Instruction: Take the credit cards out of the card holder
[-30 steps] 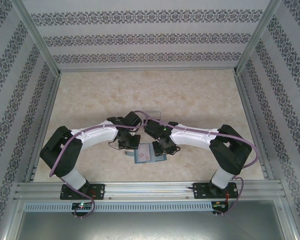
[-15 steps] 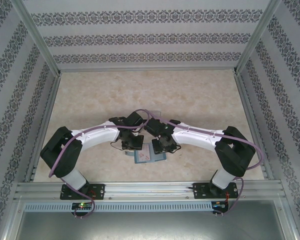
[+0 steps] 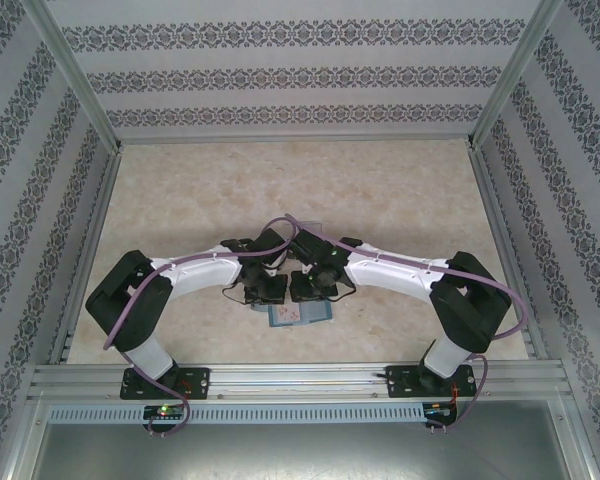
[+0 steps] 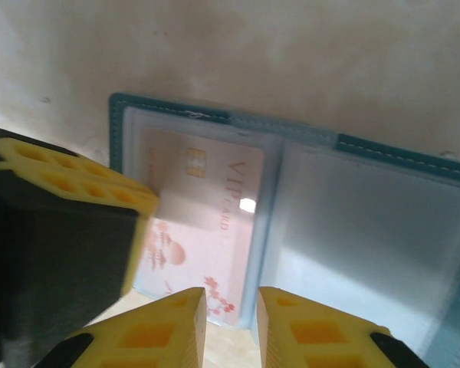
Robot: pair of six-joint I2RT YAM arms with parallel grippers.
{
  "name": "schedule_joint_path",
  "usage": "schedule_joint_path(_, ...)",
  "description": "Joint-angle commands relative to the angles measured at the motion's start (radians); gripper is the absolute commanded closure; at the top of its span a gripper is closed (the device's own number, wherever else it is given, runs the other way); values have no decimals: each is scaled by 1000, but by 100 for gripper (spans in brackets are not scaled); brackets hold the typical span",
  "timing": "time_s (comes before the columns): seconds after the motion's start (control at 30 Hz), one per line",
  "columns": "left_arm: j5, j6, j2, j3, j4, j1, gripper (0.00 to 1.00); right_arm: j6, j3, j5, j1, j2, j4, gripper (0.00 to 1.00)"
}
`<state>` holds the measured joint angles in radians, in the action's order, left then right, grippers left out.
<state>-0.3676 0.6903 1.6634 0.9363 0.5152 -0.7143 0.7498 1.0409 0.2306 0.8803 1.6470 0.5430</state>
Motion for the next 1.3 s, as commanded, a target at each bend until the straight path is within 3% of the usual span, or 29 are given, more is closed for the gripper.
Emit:
schedule_joint_path(0.0,-10,4,13,-17,-20,-17,93,29,-26,78,-9,22,-85,75)
schedule_joint_path(0.7,14,-12,-1,-17,9,-17,94,28,-38,87,-14,112,-127,81)
schedule_joint_path(1.27,28,-22,-5,-16,23,-17,94,31,-47,79,-13,143,-133,79)
